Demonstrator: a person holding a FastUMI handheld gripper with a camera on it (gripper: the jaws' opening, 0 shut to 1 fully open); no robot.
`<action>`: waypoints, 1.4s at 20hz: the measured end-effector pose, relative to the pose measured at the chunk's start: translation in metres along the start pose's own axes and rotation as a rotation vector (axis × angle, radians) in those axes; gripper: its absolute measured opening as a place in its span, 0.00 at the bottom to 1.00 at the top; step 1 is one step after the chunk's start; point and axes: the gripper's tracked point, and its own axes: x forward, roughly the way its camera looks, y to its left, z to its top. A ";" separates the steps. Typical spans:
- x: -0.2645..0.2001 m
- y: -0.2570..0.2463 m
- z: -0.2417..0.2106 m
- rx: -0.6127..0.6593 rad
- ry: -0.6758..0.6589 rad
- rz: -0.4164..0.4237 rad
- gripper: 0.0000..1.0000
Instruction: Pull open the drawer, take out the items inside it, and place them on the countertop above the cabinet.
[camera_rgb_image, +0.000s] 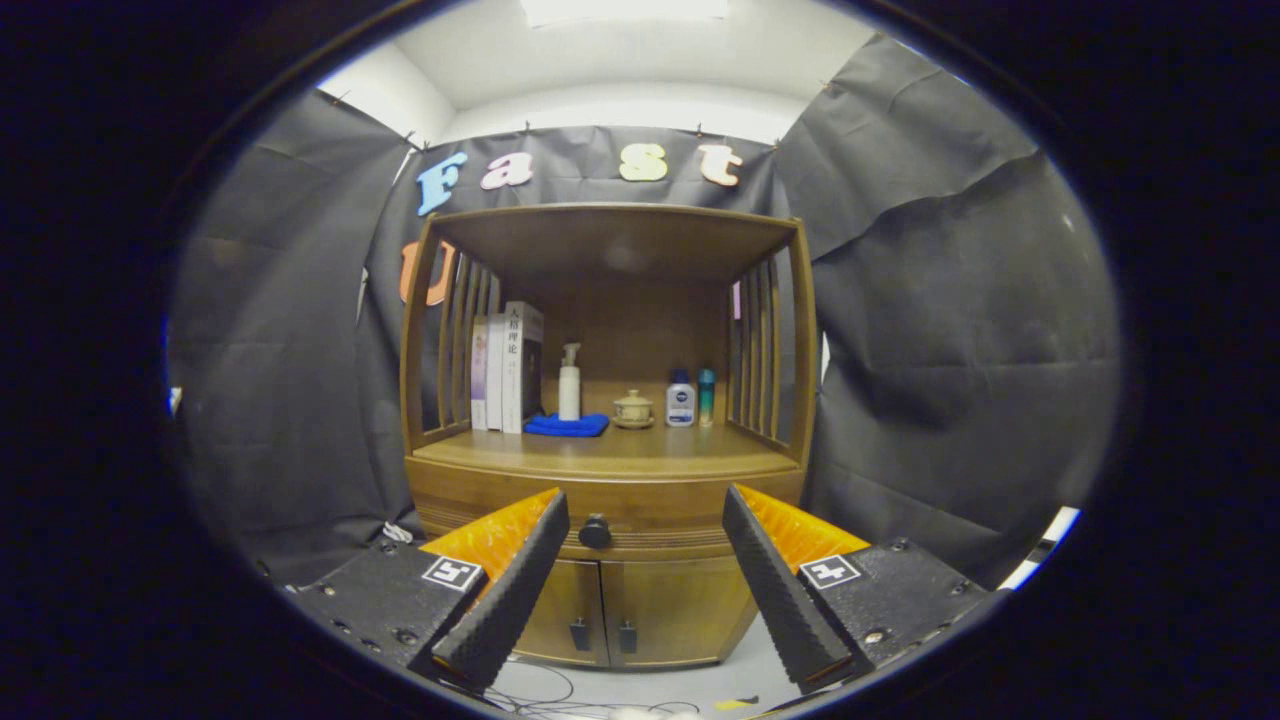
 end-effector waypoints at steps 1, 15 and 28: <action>0.010 0.003 0.001 -0.003 -0.002 0.005 1.00; 0.167 0.042 -0.103 -0.072 0.158 0.040 1.00; 0.197 0.046 -0.144 -0.011 0.226 0.039 0.53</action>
